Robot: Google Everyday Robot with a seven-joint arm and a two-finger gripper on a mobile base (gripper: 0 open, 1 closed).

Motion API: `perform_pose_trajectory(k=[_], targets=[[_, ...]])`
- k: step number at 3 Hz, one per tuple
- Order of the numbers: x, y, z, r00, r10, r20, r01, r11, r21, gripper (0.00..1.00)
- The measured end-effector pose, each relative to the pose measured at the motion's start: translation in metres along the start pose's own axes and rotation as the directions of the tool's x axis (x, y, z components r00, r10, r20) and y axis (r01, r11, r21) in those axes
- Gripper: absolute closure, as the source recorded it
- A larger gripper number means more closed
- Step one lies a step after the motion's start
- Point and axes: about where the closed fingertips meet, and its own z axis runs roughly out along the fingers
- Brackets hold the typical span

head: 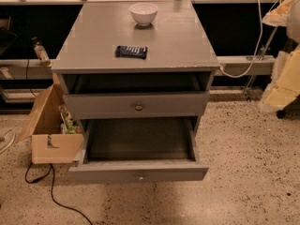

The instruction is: Close middle drawer

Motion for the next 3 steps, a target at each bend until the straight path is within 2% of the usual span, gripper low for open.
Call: perform_pose_trajectory(k=[1, 2, 3], targets=[[0.0, 0.0, 0.0, 1.0, 0.0, 0.0, 0.0, 1.0, 0.0, 0.18], [0.0, 0.0, 0.0, 1.0, 0.0, 0.0, 0.0, 1.0, 0.0, 0.16], [0.0, 0.0005, -0.0007, 1.0, 0.004, 0.003, -0.004, 1.0, -0.002, 0.0]])
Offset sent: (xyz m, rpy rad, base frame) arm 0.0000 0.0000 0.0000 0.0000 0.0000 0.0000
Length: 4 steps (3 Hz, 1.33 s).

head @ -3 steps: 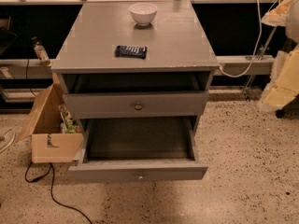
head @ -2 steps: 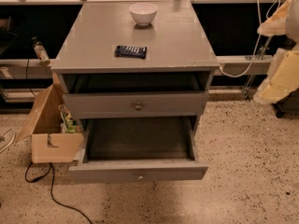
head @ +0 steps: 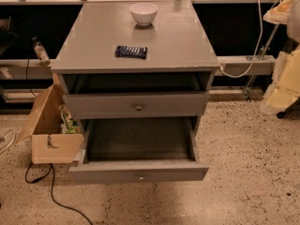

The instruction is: Close middle drawer

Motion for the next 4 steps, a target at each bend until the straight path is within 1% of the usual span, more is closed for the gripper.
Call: perform_pose_trajectory(k=[1, 2, 3, 4], targets=[[0.0, 0.001, -0.001, 1.0, 0.006, 0.005, -0.006, 1.0, -0.003, 0.0], [0.006, 0.022, 0.038, 0.997, 0.063, 0.034, -0.06, 0.9951, -0.078, 0.0], [0.013, 0.066, 0.12, 0.977, 0.193, 0.09, -0.169, 0.9602, -0.222, 0.0], [0.013, 0.065, 0.119, 0.977, 0.191, 0.09, -0.168, 0.9609, -0.22, 0.0]])
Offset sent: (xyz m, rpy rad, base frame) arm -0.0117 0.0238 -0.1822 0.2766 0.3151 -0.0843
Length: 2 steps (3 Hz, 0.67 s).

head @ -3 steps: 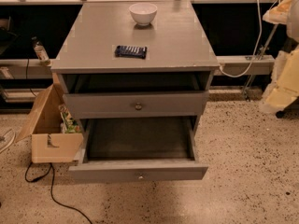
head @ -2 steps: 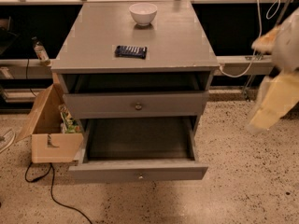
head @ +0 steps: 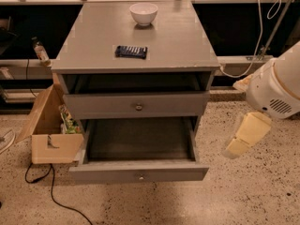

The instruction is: Close middle drawer

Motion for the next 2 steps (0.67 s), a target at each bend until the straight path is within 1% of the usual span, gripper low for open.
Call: perform_pose_trajectory(k=[1, 2], targets=[[0.009, 0.0, 0.025, 1.0, 0.006, -0.008, -0.006, 0.9996, -0.028, 0.0], [0.027, 0.004, 0.094, 1.0, 0.023, 0.009, -0.022, 0.9956, -0.092, 0.0]])
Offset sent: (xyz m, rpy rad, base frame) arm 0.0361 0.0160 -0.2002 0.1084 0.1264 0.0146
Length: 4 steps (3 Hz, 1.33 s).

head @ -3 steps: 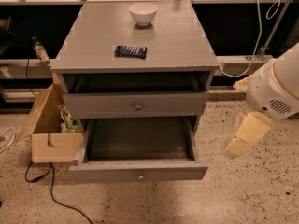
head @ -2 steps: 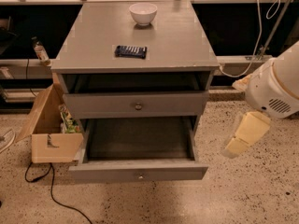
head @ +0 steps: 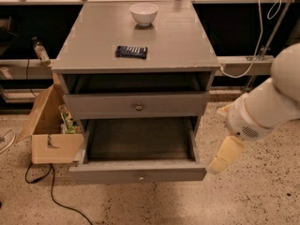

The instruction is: Close middle drawer

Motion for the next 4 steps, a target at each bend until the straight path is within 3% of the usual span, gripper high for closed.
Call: perform_pose_trajectory(k=[2, 3, 4], targets=[[0.019, -0.011, 0.135, 0.998, 0.032, 0.056, -0.031, 0.999, -0.032, 0.0], [0.025, -0.006, 0.194, 0.998, 0.034, 0.059, -0.032, 0.9984, -0.047, 0.17], [0.024, -0.009, 0.194, 0.997, 0.036, 0.067, -0.034, 0.9988, -0.036, 0.41]])
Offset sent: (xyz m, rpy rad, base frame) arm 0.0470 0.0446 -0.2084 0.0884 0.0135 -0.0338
